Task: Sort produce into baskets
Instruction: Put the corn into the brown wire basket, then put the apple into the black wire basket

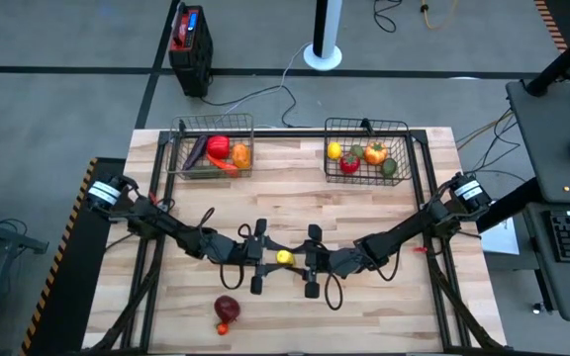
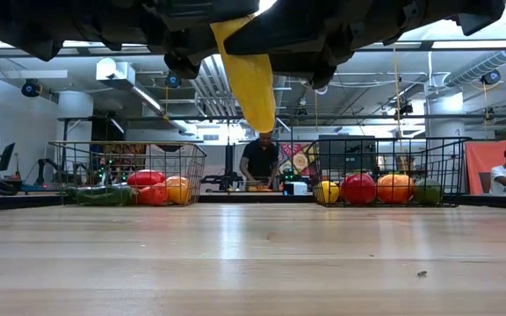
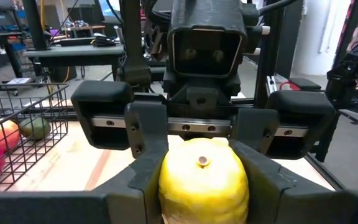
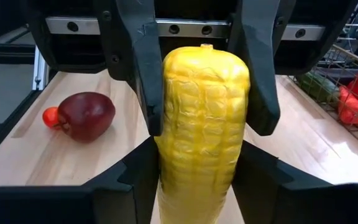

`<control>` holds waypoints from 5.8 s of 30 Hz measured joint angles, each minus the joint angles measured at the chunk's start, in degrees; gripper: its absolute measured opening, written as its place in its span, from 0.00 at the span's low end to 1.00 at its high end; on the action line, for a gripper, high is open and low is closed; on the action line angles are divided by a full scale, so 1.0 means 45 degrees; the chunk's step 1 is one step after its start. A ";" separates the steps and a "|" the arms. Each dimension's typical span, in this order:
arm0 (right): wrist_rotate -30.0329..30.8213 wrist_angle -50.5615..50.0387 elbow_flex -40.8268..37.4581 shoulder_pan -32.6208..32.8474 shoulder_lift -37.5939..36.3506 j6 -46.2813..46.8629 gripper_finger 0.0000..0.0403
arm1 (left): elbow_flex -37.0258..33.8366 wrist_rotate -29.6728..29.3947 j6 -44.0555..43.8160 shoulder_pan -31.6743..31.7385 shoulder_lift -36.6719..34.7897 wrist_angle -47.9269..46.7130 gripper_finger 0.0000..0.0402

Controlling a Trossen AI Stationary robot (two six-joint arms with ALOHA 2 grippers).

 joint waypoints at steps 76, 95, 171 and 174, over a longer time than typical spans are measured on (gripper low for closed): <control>0.0335 -0.9130 0.2531 -0.0034 -0.1025 0.3975 0.81 | 0.3492 0.0019 0.4935 1.4309 -0.3597 -1.9181 0.38; 0.0316 -0.9131 0.2526 -0.0034 -0.1025 0.3979 0.81 | 0.3492 -0.0058 0.4826 1.4358 -0.3186 -1.9163 0.45; -0.1140 -0.6108 0.2511 -0.0180 -0.0812 0.1358 0.81 | 0.9707 0.0597 -1.0823 -0.5986 0.0725 -2.6453 0.58; -0.1383 -0.5699 0.2511 -0.0180 -0.0504 0.0959 0.81 | 0.9714 0.0426 -1.1388 -0.6235 0.0857 -2.6630 0.58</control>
